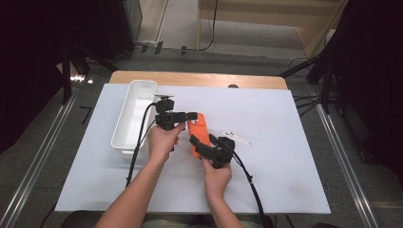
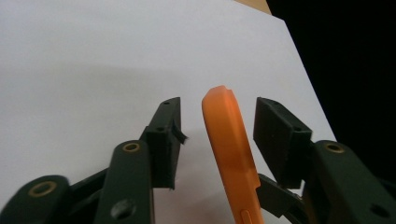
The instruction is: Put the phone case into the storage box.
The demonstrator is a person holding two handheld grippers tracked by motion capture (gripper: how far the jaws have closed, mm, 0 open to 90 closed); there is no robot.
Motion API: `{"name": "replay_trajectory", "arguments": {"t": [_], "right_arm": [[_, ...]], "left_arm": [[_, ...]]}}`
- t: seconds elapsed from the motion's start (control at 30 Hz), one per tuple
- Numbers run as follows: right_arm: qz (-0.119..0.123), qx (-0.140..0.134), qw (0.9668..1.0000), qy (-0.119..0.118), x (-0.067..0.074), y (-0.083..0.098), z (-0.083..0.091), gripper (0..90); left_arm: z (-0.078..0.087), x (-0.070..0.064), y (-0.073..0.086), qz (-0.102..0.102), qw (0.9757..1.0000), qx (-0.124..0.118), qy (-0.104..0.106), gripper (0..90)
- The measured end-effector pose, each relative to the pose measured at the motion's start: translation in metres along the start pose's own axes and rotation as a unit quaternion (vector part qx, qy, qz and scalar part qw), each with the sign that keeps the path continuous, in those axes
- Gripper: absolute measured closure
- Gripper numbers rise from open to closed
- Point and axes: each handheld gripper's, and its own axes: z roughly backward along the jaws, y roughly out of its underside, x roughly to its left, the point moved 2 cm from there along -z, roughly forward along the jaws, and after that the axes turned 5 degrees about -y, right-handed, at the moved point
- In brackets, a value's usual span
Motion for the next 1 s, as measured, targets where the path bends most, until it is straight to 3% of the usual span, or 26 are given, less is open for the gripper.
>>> {"name": "replay_trajectory", "arguments": {"t": [0.4, 0.77, 1.0], "right_arm": [[-0.001, -0.002, 1.0000, 0.000, -0.0003, 0.0003, -0.0017, 14.5], [0.004, 0.002, 1.0000, -0.001, -0.0007, 0.0017, -0.0038, 14.4], [0.006, 0.010, 0.9999, -0.002, 0.0000, 0.0022, -0.0047, 14.3]], "left_arm": [[-0.0042, -0.0021, 0.0028, 0.009, 0.9997, 0.003, 0.022, 69.0], [-0.0032, -0.0023, 0.0027, 0.019, 0.9986, 0.002, 0.048, 74.0], [-0.0022, -0.0014, 0.0029, 0.021, 0.9984, 0.003, 0.053, 75.2]]}}
